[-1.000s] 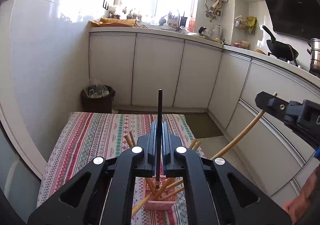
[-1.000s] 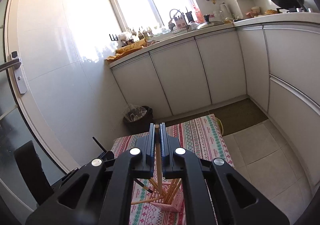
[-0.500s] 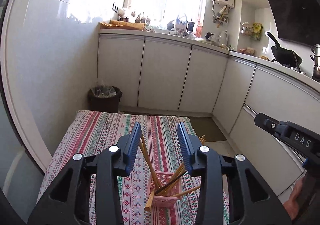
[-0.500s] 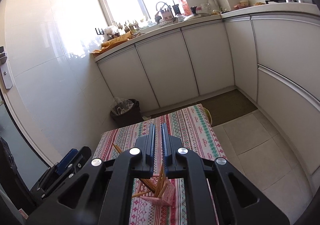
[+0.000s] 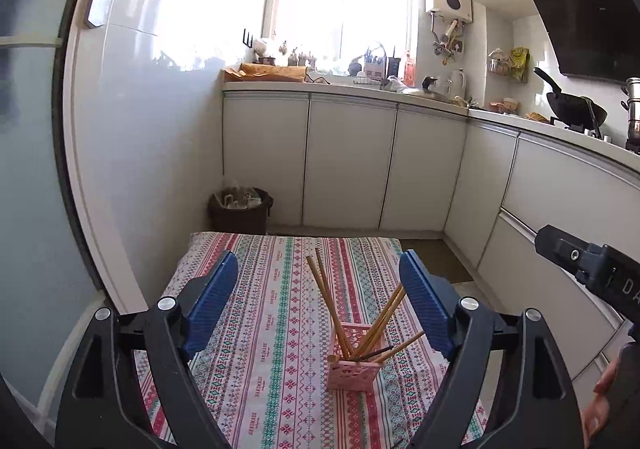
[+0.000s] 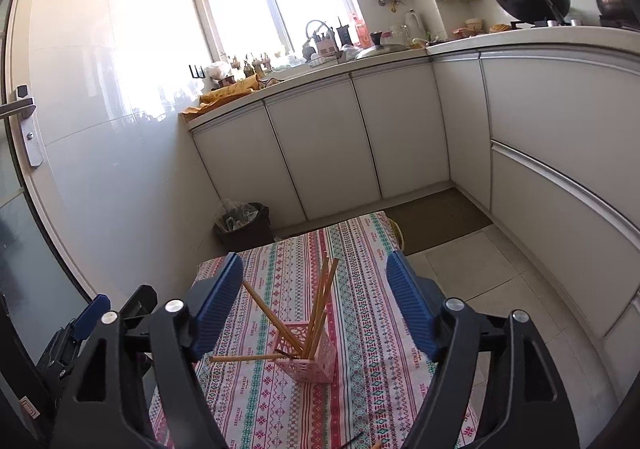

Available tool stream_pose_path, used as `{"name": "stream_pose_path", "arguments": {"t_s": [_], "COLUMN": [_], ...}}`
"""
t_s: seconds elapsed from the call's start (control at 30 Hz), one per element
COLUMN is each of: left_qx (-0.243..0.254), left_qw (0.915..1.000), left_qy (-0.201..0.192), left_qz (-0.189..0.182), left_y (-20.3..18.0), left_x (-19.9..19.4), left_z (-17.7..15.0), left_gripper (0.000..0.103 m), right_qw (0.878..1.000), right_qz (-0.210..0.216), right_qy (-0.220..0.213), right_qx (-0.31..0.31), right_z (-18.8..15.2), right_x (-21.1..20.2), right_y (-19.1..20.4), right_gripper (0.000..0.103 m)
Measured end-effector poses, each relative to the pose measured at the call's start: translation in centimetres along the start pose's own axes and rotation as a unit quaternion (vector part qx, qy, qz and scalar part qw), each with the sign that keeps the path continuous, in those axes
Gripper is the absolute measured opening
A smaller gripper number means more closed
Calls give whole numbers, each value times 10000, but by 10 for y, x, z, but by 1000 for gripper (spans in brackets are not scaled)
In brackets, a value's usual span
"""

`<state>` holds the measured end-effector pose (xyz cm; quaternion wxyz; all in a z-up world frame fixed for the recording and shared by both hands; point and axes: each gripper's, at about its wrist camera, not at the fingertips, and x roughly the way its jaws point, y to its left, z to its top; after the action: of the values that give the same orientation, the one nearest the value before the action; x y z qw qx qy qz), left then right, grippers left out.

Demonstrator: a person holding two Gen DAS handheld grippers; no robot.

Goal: Organize utensils
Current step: 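Move both open tools toward the last chopsticks on the cloth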

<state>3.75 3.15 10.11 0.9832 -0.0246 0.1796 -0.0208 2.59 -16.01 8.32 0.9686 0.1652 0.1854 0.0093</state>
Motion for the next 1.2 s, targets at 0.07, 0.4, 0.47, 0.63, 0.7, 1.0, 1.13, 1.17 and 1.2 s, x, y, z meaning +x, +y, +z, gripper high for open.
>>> {"name": "stream_pose_path", "arguments": {"t_s": [0.07,0.4,0.47,0.63,0.7,1.0,1.13,1.17,1.2], "left_qx": [25,54,55,139,184,407,449,464,484], "left_qw": [10000,9997,9997,9995,9992,9954,9927,9920,9912], "left_qy": [18,135,170,265,327,845,1104,1159,1223], "left_qz": [55,179,169,139,147,208,177,169,164], "left_y": [2,11,11,10,10,11,9,9,8], "left_x": [-6,-32,-36,-40,-40,-26,-19,-18,-16], "left_z": [-2,-19,-21,-28,-33,-61,-75,-77,-81], "left_gripper": [86,96,96,96,96,96,96,96,96], "right_qw": [10000,9992,9991,9984,9979,9937,9915,9909,9902], "right_qz": [-48,-251,-288,-324,-349,-471,-494,-497,-505], "right_qy": [-11,264,283,401,479,942,1123,1170,1221], "right_qx": [68,138,159,241,265,388,432,440,443], "right_z": [-4,-27,-32,-42,-46,-76,-90,-93,-96], "right_x": [-8,-35,-40,-47,-48,-39,-34,-32,-31], "right_y": [-2,-7,-8,-12,-15,-31,-36,-37,-38], "right_gripper": [88,96,96,96,96,96,96,96,96]}}
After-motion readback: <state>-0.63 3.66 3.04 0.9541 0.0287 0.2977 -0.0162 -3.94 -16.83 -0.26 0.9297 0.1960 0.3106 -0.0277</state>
